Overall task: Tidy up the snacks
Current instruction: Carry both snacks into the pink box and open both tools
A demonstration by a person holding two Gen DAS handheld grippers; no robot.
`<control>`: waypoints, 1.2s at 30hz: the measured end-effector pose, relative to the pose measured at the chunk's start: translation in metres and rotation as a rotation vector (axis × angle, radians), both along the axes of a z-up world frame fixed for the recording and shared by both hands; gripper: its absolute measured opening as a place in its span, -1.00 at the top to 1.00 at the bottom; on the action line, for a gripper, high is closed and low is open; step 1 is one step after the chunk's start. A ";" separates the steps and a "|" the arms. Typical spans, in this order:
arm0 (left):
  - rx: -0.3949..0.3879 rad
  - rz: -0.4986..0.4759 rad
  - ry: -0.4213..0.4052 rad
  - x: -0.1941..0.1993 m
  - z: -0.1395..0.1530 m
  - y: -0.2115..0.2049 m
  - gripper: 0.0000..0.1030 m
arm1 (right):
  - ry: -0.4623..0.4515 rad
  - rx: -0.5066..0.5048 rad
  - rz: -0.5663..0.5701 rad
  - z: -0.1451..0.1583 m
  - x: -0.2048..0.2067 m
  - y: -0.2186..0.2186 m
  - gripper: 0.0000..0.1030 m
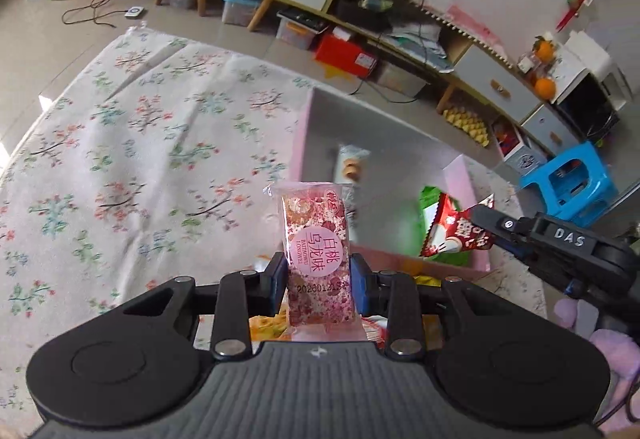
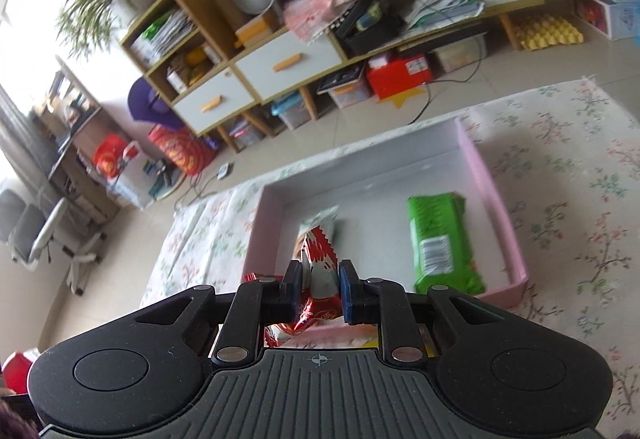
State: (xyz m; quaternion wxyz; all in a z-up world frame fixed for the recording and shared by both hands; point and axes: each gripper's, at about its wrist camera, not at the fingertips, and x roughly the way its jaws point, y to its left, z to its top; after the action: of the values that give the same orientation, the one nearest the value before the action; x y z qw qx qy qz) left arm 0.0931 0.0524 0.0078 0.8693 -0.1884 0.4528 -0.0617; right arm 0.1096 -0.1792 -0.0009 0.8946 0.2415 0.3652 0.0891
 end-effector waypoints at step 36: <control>0.009 -0.013 -0.014 0.084 -0.057 -0.062 0.42 | 0.053 0.093 -0.145 -0.037 0.043 -0.044 0.61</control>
State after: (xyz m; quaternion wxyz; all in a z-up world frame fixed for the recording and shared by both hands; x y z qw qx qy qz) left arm 0.1774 -0.0094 -0.0493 0.8730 -0.1810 0.4480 -0.0666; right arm 0.1527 -0.2230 -0.0378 0.8765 0.3110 0.3657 0.0347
